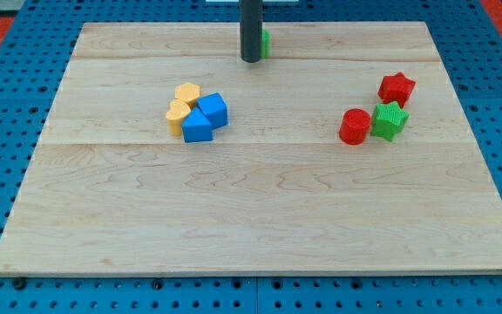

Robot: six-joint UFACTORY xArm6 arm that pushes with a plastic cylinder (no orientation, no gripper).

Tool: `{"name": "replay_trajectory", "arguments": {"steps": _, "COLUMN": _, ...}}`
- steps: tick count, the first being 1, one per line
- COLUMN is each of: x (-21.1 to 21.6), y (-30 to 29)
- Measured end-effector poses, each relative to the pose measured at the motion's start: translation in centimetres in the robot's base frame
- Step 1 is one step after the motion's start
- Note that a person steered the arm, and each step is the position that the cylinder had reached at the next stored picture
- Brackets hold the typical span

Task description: Place red star left to green circle

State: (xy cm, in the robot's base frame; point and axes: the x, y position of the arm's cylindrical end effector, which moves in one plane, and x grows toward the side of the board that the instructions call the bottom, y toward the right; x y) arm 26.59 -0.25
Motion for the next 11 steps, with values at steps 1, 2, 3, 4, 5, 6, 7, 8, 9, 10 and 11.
{"name": "replay_trajectory", "arguments": {"steps": 1, "x": 0.0, "y": -3.3}}
{"name": "replay_trajectory", "arguments": {"steps": 2, "x": -0.3, "y": -2.8}}
{"name": "replay_trajectory", "arguments": {"steps": 3, "x": -1.6, "y": 2.8}}
{"name": "replay_trajectory", "arguments": {"steps": 4, "x": -1.4, "y": 8.1}}
{"name": "replay_trajectory", "arguments": {"steps": 5, "x": -1.6, "y": 20.5}}
{"name": "replay_trajectory", "arguments": {"steps": 6, "x": 3.5, "y": 27.7}}
{"name": "replay_trajectory", "arguments": {"steps": 7, "x": 9.3, "y": 27.0}}
{"name": "replay_trajectory", "arguments": {"steps": 8, "x": 10.4, "y": 18.7}}
{"name": "replay_trajectory", "arguments": {"steps": 9, "x": 7.7, "y": 10.0}}
{"name": "replay_trajectory", "arguments": {"steps": 10, "x": 2.8, "y": 13.0}}
{"name": "replay_trajectory", "arguments": {"steps": 11, "x": 1.1, "y": 17.3}}
